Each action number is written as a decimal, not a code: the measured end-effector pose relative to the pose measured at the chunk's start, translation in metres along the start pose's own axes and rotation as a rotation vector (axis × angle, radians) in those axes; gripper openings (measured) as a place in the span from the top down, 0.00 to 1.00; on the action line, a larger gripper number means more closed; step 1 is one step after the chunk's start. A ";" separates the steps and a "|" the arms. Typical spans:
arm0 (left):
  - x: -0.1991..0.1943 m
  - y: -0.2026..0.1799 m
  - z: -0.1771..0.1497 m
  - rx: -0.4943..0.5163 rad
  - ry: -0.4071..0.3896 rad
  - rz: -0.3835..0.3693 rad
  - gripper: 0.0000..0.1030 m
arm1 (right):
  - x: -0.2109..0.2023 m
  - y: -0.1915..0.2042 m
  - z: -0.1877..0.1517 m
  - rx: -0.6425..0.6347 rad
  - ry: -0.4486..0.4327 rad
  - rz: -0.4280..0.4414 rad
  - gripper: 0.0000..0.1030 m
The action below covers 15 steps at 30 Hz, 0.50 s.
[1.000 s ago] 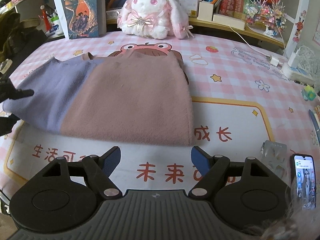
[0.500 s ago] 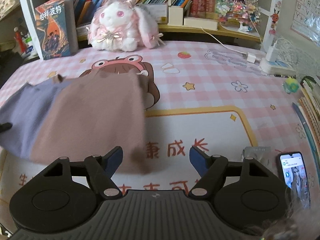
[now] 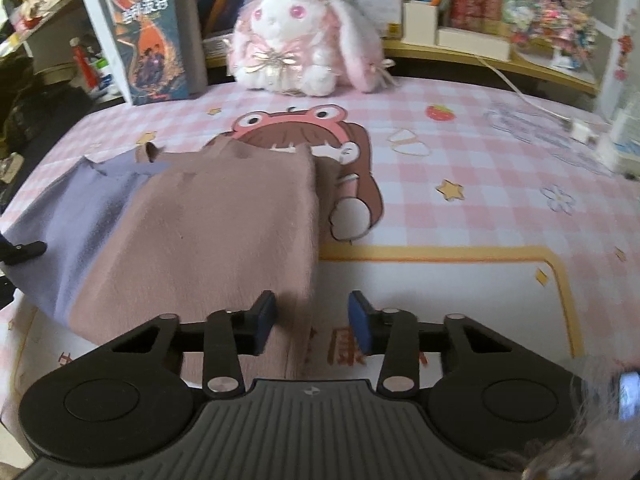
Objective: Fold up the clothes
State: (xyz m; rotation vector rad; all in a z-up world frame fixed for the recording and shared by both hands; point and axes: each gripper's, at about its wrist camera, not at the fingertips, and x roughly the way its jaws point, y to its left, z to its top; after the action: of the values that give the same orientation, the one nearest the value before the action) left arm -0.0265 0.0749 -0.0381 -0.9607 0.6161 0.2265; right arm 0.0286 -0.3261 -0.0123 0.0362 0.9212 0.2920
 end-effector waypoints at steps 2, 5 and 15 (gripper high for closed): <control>-0.006 -0.014 -0.003 0.038 -0.025 -0.001 0.89 | 0.008 -0.008 0.002 0.009 0.042 0.058 0.85; -0.015 -0.035 -0.008 0.096 -0.063 -0.003 0.89 | 0.012 -0.014 0.003 -0.007 0.059 0.106 0.86; -0.023 -0.108 -0.062 0.390 -0.073 0.024 0.89 | 0.019 -0.034 0.006 -0.050 0.084 0.240 0.86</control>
State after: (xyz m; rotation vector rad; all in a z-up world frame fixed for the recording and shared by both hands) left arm -0.0215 -0.0352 0.0249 -0.5676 0.5786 0.1539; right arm 0.0515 -0.3530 -0.0287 0.0899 0.9935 0.5425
